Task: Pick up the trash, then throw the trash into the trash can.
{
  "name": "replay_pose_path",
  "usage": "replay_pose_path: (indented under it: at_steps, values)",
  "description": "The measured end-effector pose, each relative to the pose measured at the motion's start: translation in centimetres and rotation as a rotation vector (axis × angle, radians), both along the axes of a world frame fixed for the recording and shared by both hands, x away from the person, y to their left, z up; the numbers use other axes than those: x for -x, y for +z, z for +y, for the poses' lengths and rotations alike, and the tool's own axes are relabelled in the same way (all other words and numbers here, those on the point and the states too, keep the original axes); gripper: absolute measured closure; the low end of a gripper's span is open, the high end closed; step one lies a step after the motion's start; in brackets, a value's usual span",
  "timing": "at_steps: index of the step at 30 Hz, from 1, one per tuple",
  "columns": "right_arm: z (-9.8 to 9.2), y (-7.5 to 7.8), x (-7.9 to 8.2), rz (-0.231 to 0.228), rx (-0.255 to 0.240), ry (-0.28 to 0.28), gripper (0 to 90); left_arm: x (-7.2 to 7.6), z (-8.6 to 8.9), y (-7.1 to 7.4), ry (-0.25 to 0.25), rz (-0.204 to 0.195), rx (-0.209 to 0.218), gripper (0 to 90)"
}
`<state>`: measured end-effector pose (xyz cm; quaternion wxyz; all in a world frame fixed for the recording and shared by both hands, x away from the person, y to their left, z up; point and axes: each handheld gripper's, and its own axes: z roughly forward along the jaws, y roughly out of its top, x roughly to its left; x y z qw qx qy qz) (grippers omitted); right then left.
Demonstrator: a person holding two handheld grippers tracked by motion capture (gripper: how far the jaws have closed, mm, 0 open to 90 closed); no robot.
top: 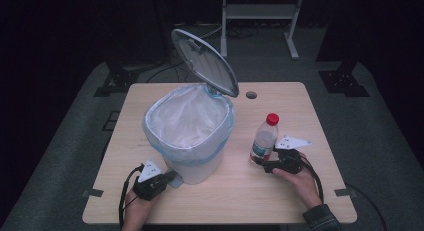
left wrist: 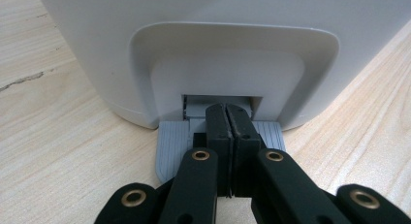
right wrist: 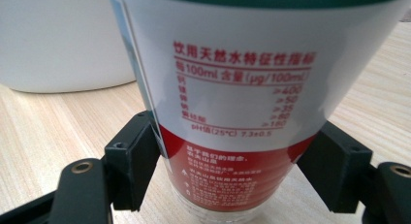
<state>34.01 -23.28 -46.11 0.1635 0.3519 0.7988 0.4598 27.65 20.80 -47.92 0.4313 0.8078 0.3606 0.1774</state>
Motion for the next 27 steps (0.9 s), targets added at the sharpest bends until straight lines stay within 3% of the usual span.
replay_pose_path:
  at_steps: [17,27]
  values:
    - [-0.1,0.6,0.4,0.004,-0.023,0.026,26.4,0.0,0.0,0.0,0.000,0.001,-0.002,89.0]
    - [0.1,1.7,0.6,-0.002,-0.032,0.060,26.3,0.0,0.0,0.0,0.000,0.000,0.000,89.0]
